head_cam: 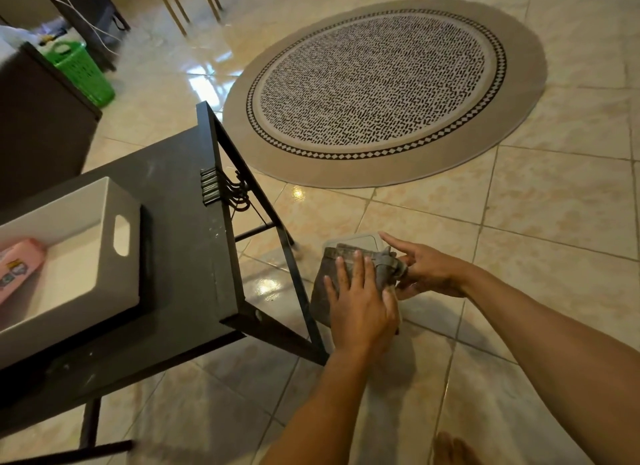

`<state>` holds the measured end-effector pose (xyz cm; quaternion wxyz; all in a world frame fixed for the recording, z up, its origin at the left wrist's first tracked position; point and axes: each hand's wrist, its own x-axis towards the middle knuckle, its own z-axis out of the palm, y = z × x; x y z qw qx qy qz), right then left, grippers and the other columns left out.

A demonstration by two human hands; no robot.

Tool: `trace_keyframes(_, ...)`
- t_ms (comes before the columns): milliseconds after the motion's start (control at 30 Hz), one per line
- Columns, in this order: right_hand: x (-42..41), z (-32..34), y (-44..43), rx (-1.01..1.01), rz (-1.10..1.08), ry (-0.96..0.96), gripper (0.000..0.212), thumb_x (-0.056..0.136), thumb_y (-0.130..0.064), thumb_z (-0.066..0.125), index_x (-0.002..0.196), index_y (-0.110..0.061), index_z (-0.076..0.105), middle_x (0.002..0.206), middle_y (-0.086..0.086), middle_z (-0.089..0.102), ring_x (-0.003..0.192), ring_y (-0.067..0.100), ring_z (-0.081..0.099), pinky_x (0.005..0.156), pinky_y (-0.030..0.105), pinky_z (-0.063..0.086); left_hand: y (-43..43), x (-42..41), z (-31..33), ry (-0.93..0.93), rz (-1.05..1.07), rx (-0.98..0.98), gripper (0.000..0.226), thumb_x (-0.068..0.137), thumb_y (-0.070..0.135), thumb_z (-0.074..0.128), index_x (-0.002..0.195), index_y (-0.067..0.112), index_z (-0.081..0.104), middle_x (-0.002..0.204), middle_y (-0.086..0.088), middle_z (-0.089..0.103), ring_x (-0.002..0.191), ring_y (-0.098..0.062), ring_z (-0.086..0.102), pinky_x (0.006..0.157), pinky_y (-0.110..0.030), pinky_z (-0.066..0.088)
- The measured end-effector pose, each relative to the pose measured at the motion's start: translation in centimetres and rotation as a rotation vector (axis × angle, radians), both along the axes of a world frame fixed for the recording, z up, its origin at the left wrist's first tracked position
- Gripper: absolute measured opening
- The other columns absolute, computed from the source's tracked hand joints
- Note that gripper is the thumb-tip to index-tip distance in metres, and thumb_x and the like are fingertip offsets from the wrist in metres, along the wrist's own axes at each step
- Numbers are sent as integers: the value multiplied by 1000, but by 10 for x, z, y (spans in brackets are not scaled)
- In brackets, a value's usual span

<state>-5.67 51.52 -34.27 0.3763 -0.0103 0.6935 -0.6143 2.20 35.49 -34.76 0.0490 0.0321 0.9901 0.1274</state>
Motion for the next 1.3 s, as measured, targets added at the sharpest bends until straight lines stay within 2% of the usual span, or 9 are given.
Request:
trace_keyframes(100,-2,-1,-2,3,-18,23,94,87,17,53,154,-41,21,119,25,66,93,35,70,71,37,62,-3,-2,2,-16,-17,2,63,98,47,19,154,23,1,162,0,-6,146,-25,-19,116,-48,-13)
trace_keyframes(300,-6,-2,11,0,-55,53,89,88,6,63,154,-38,22,73,6,54,64,16,58,60,27,56,4,44,6,3,-21,9,67,95,56,1,154,25,4,161,1,-7,145,-26,-20,116,-47,-13)
trace_keyframes(467,-7,-2,13,40,-47,93,85,89,5,60,155,-37,25,70,3,52,63,15,46,53,26,42,21,36,3,-20,-72,-26,63,97,53,2,153,23,-4,160,-1,-12,144,-28,-23,116,-52,-15)
trace_keyframes(633,-9,0,17,7,-68,69,87,90,7,60,154,-36,21,73,9,52,64,20,59,62,31,57,8,56,4,8,-21,-26,64,97,55,11,154,25,6,161,0,-3,146,-30,-15,112,-49,-10)
trace_keyframes(767,-12,-1,16,23,-49,86,86,90,6,61,155,-35,22,74,10,53,65,20,58,59,29,55,24,59,3,34,-112,0,61,99,51,15,153,24,7,161,0,-2,146,-30,-13,116,-50,-10)
trace_keyframes(867,-11,-1,20,28,-81,77,85,90,7,60,155,-35,22,73,8,52,64,18,58,58,27,55,13,47,9,16,-51,2,64,97,56,2,153,25,2,161,1,-7,145,-28,-19,117,-54,-5)
trace_keyframes(1067,-13,0,19,9,-70,71,84,91,9,58,155,-33,22,75,11,52,68,25,58,61,30,58,23,69,7,14,-150,27,65,96,48,25,154,25,6,161,1,-6,145,-31,-18,113,-48,-16)
trace_keyframes(1200,-12,0,20,28,-77,78,86,90,8,59,155,-33,21,73,9,51,62,17,58,55,25,54,13,43,4,12,-70,-13,64,97,49,19,154,24,5,161,-1,-4,146,-30,-16,118,-53,-4)
trace_keyframes(1300,-13,-1,20,13,-75,72,85,91,9,58,155,-33,22,72,7,53,62,18,62,62,31,59,5,56,4,-14,-38,3,65,94,53,17,153,28,3,161,2,-7,144,-29,-21,116,-46,-14)
